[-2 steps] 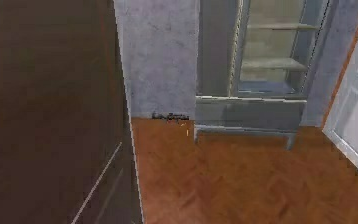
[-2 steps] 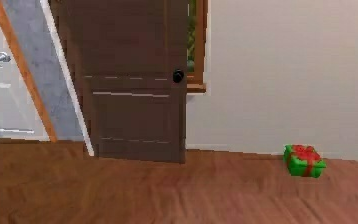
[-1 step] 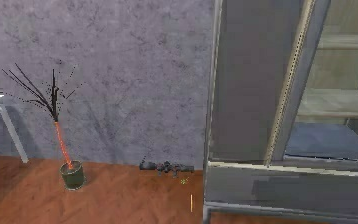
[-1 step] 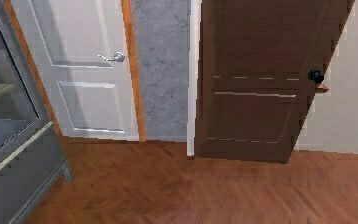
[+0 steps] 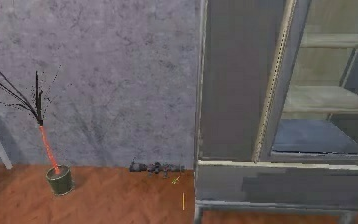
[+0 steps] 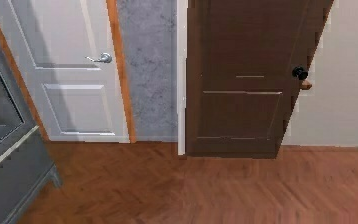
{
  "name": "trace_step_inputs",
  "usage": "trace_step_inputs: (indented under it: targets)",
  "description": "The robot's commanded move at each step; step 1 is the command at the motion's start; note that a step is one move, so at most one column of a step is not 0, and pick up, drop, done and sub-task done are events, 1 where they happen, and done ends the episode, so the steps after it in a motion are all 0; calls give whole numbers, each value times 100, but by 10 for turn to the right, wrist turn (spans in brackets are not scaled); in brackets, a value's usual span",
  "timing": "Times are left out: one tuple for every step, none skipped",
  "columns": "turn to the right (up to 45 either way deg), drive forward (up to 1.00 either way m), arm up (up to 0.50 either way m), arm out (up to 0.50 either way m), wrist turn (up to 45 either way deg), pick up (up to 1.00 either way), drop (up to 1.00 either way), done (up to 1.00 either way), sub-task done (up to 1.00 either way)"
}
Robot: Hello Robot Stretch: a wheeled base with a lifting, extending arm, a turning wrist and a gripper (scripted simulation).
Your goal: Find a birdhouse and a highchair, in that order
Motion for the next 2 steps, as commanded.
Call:
trace_step_inputs:
  targets:
    - [0,10,0,0,0,0,0,0,0]
    - [-120,0,0,0,0,0,0,0,0]
